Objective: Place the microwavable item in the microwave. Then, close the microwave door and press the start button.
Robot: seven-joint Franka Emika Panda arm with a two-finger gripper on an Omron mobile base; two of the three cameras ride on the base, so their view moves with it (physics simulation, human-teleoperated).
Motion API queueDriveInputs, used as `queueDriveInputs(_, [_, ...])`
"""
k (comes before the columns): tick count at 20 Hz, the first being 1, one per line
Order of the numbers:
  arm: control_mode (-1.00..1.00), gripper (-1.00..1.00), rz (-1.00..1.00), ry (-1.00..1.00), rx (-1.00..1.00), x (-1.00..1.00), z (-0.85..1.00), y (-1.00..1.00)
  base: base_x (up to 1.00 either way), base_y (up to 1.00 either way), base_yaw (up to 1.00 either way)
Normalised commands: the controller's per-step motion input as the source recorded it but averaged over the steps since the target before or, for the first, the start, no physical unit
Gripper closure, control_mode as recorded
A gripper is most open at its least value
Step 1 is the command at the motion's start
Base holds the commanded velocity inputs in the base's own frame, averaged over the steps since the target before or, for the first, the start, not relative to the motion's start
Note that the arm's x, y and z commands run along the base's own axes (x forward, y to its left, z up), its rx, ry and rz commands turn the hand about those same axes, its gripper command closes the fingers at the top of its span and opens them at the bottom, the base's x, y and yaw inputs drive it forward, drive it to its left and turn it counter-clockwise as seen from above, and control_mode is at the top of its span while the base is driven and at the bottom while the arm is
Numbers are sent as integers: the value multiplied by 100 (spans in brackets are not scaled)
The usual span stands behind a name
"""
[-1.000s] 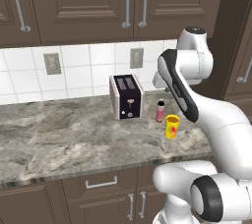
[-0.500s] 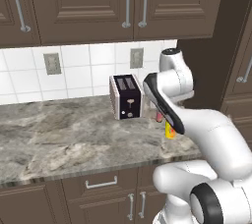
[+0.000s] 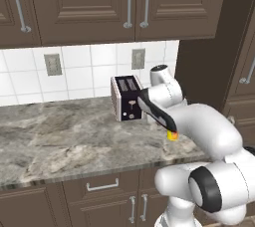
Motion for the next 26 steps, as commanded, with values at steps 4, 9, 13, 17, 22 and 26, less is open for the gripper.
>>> queueDriveInputs(4, [-100,-100,0,8,0,45,-26,-17,0,0,0])
queueDriveInputs(9, [-100,-100,1,8,3,45,-31,-27,0,0,0])
queueDriveInputs(13, [-100,-100,1,5,3,44,-31,-16,0,0,0])
queueDriveInputs(17, [-100,-100,0,2,0,45,-31,0,0,0,0])
queueDriveInputs(22, [-100,-100,0,1,0,25,-31,0,0,0,0])
queueDriveInputs(26, [-100,-100,0,0,0,0,-28,0,0,0,0])
